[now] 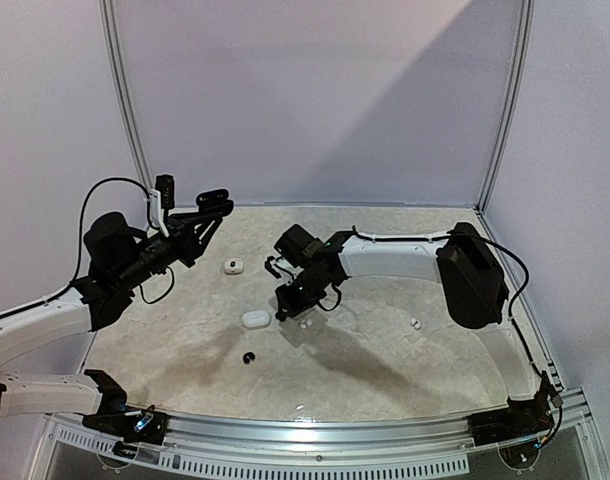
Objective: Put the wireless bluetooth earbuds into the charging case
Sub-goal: Pick up the right earbud from the center of the board.
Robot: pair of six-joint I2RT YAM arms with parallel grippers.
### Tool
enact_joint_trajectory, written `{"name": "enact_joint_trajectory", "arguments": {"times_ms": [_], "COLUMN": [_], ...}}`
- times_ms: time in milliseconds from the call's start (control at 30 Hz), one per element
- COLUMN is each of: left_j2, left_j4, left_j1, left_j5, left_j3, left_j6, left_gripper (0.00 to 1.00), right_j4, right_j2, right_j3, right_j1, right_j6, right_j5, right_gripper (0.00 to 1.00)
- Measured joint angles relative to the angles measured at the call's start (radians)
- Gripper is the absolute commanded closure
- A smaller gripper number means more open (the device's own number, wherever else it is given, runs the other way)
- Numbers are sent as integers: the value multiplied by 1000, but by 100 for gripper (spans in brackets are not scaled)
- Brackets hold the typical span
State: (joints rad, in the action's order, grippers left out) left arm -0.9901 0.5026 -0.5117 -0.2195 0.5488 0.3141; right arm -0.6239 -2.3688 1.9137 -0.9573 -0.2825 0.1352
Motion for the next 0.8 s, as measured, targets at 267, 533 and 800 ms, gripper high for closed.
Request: {"name": "enact_joint_trajectory", "arguments": {"times_ms": [267,533,800], "left_j2": [0,0,0], "left_j4": [0,0,0], "left_j1": [2,3,3], "left_j5": [0,0,0], "left_j3": [0,0,0], "left_j6": [-5,-9,-11], "left_gripper": [100,100,100], "right_j4": [11,22,38], "right_j2": [-10,-27,-26], "right_j3": [0,12,12], "right_j1": [-6,-34,-43], "right_j6": [0,13,18], "right_j5": [23,51,41], "right_gripper": [77,95,100]}}
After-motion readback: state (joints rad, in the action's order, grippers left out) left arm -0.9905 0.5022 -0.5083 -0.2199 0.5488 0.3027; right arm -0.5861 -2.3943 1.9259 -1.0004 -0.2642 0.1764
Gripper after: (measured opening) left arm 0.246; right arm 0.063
